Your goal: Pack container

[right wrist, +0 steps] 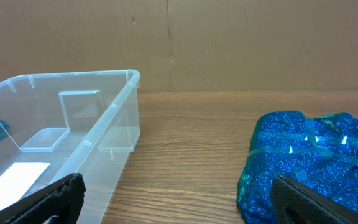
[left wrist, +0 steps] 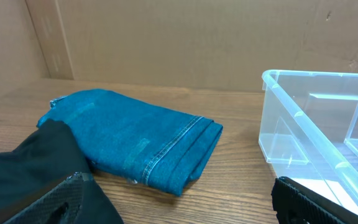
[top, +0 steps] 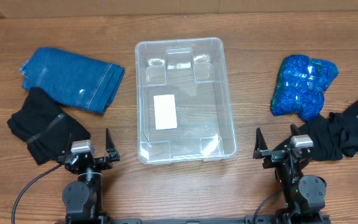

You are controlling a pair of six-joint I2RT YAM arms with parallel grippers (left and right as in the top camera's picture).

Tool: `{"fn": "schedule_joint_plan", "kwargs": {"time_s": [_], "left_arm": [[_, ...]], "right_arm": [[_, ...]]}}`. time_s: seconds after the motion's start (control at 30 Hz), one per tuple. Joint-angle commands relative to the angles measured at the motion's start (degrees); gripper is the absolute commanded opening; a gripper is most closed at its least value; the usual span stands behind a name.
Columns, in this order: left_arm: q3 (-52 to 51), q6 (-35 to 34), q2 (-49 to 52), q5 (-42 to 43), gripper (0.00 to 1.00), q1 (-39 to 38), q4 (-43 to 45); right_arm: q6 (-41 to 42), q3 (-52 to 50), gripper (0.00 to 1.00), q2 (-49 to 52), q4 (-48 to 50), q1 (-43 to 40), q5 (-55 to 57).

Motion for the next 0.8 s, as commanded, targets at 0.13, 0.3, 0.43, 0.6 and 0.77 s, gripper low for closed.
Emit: {"fn": "schedule_joint_plan", "kwargs": {"time_s": [0.13, 0.3, 0.43, 0.6, 0.77], "left_arm": [[-0.2, 1.0, -0.5, -0.6, 1.0, -0.3, 0.1], [-0.2, -2.9, -0.3, -0.3, 1.0, -0.3, -0.1], [0.0, -8.6, 3.1, 1.0, 1.0, -0.3, -0.3], [9.9, -9.3, 9.4, 12.7, 1.0, -0.3, -4.7], [32.0, -9.3, 23.8, 12.6, 1.0, -0.3, -18.1]], "right_arm": [[0.0, 0.3, 1.0, -0.4, 0.3, 0.3, -0.3], [3.3, 0.3, 1.0, -0.3, 0.2, 0.3, -0.3], [3.5, 0.3, 1.0, 4.8, 0.2, 0.3, -0.3], [6.4, 4.8, 1.0, 15.9, -1.0, 0.3, -0.3], [6.5, 22.8, 1.0, 32.6, -6.6, 0.1, -0.3]]}}
